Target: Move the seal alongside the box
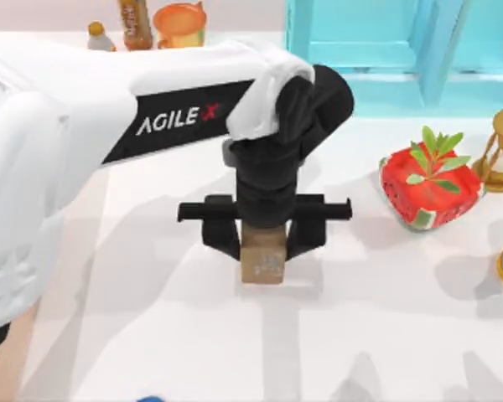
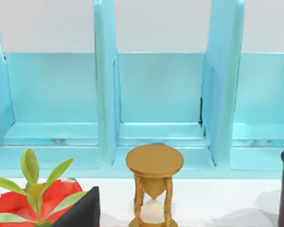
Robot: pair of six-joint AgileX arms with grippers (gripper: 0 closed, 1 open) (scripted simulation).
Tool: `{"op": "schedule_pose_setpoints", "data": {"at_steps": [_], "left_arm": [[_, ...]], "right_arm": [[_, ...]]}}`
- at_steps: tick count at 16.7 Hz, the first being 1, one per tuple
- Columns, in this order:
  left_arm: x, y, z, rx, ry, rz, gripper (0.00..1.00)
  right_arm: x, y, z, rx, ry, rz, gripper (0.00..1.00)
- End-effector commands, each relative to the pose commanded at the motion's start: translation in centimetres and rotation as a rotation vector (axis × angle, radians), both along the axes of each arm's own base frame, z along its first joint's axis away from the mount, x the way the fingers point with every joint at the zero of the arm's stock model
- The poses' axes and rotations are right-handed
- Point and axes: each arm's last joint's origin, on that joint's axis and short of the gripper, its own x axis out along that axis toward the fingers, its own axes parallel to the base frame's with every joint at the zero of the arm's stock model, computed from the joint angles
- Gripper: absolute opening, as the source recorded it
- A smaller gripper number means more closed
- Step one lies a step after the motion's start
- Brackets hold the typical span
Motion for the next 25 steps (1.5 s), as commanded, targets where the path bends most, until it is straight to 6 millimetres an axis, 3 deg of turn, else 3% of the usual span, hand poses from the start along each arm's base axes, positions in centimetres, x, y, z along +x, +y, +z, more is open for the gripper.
{"op": "schedule_pose_setpoints", "data": {"at_steps": [4, 10, 13, 17, 21, 25], "left_arm": [[-0.1, 0.2, 2.8, 0.001, 0.002, 0.002, 0.00], [-0.1, 1.2, 3.4, 0.000, -0.002, -0.002, 0.00], [-0.8, 4.5, 6.0, -0.008, -0.012, 0.001, 0.00], [-3.4, 10.9, 9.7, -0.011, -0.017, 0.008, 0.00], [-7.6, 16.9, 11.8, -0.007, -0.014, 0.011, 0.00], [-10.4, 19.8, 12.1, -0.003, -0.003, 0.004, 0.00]], "right_arm": [[0.0, 0.0, 0.0, 0.000, 0.000, 0.000, 1.00], [0.0, 0.0, 0.0, 0.000, 0.000, 0.000, 1.00], [0.0, 0.0, 0.0, 0.000, 0.000, 0.000, 1.00], [0.0, 0.0, 0.0, 0.000, 0.000, 0.000, 1.00], [0.0, 0.0, 0.0, 0.000, 0.000, 0.000, 1.00], [0.0, 0.0, 0.0, 0.000, 0.000, 0.000, 1.00]]}}
